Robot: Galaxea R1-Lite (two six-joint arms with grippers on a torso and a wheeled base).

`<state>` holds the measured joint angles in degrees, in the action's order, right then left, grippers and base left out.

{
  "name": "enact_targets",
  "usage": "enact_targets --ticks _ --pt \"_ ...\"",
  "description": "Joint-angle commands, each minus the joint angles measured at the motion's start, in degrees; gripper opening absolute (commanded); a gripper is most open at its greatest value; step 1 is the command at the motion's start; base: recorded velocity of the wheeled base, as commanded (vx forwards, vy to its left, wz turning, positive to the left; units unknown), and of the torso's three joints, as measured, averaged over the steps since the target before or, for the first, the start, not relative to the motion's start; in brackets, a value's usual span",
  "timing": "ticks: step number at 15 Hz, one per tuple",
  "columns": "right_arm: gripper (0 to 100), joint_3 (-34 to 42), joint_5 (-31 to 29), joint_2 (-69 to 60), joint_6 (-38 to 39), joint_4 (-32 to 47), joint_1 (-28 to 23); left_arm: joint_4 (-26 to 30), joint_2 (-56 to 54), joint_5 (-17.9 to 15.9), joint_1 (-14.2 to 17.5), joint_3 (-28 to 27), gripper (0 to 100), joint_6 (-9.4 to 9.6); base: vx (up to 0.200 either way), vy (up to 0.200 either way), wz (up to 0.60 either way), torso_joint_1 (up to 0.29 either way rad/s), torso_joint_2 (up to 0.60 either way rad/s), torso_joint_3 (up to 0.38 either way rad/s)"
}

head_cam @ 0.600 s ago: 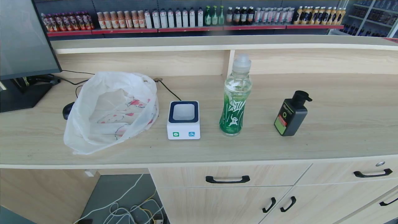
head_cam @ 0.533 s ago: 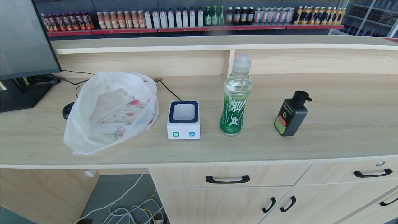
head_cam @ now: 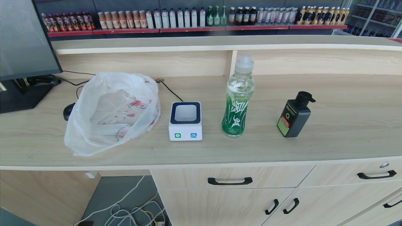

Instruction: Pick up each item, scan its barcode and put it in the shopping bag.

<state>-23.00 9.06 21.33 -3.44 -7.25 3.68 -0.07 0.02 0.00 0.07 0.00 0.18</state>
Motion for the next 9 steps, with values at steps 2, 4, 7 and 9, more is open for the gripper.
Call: enact_targets --ticks 2,4,7,9 --pt "100 0.42 0.08 16.99 -3.59 -21.40 2.82 -0.01 -0.02 0.00 0.01 0.00 100 -0.01 0.000 0.000 0.00 0.000 0.00 0.000" --pt "100 -1.96 0.00 29.29 -7.28 -37.22 6.34 -0.01 -0.02 0.00 0.01 0.00 100 -0.01 0.000 0.000 0.00 0.000 0.00 0.000" --pt "100 -6.09 -3.87 37.55 -7.55 -40.91 10.38 -0.01 -0.02 0.00 0.01 0.00 100 -0.01 0.000 0.000 0.00 0.000 0.00 0.000" --pt "100 -8.02 -7.74 41.60 -7.55 -44.51 13.72 -0.01 -0.02 0.00 0.01 0.00 100 -0.01 0.000 0.000 0.00 0.000 0.00 0.000"
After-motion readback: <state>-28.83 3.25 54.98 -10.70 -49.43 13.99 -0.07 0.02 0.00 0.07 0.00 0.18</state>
